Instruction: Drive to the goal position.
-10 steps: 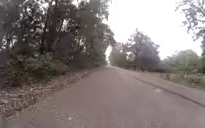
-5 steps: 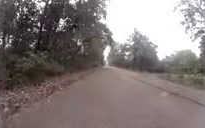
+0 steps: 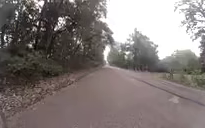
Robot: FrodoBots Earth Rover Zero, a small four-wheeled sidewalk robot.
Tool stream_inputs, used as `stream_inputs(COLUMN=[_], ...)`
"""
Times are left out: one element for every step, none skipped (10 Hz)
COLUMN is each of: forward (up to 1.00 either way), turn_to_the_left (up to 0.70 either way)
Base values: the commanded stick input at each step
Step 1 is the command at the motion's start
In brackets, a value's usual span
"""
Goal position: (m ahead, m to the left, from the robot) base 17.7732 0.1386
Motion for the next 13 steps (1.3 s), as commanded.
stream_inputs(forward=[0.70, 0.70, 0.70, 0.70, 0.70, 0.70, 0.70, 0.70, 0.70, 0.70, 0.70, 0.70, 0.70], turn_to_the_left=[0.00, 0.00, 0.00, 0.00, 0.00, 0.00, 0.00, 0.00, 0.00, 0.00, 0.00, 0.00, 0.00])
